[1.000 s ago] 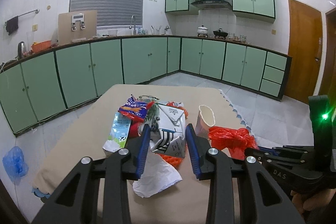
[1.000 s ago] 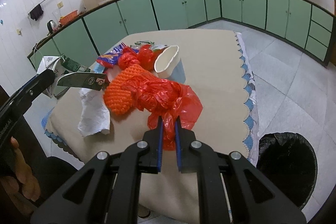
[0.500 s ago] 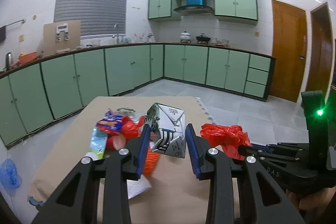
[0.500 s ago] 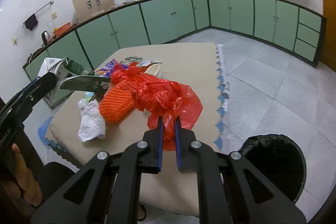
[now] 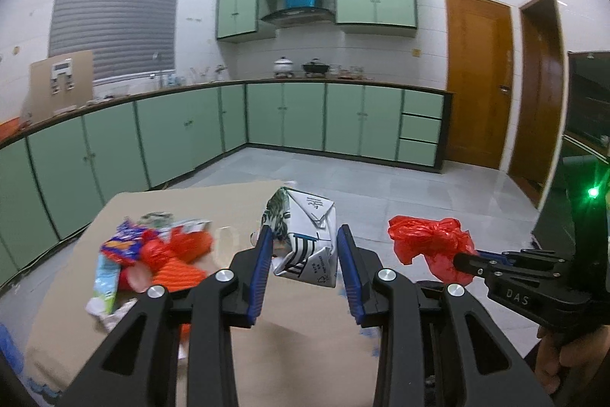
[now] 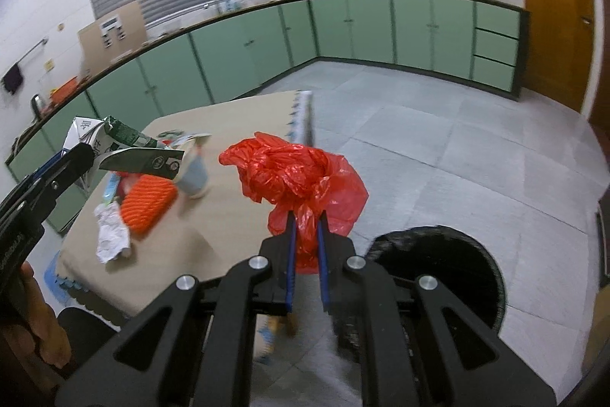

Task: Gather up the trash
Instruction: 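Lift and carry the red bag and milk carton over the black trash bin, then open both tools to drop the bag and carton into the bin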

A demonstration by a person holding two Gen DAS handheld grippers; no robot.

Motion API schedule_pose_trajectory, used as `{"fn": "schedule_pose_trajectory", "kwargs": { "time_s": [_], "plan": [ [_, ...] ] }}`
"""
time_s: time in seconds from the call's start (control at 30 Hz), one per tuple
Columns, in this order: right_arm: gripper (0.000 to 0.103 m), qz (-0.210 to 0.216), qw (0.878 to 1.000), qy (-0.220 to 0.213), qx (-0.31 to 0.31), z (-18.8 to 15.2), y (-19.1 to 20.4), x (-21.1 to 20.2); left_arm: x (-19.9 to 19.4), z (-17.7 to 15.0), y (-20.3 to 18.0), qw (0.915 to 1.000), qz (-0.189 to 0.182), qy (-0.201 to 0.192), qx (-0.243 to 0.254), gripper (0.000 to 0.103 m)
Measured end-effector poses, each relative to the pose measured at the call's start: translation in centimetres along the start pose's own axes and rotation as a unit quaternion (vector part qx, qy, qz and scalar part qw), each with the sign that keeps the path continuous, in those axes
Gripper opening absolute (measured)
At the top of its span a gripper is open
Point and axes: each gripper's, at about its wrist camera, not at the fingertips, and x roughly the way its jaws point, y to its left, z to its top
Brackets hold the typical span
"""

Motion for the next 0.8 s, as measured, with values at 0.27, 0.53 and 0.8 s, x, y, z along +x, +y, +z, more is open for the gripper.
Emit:
{"fn": "schedule_pose_trajectory", "kwargs": {
  "time_s": [0.27, 0.53, 0.8],
  "plan": [
    [0.009, -0.064, 0.997, 0.000, 0.043, -1.7, -6.9, -1.8, 2.7, 0.4, -6.2, 0.9969, -0.072, 0.009, 0.030, 0.034],
    [0.009, -0.118, 0.987, 0.038, 0.104, -4.5, -13.6, 0.0, 7.0, -1.4, -11.7, 0.9882, -0.142, 0.041, 0.040, 0.034],
    [0.009, -0.135, 0.975, 0.095, 0.149, -7.3, -17.5, 5.2, 13.6, -5.5, -15.8, 0.9772, -0.182, 0.101, 0.039, 0.034]
  ]
}}
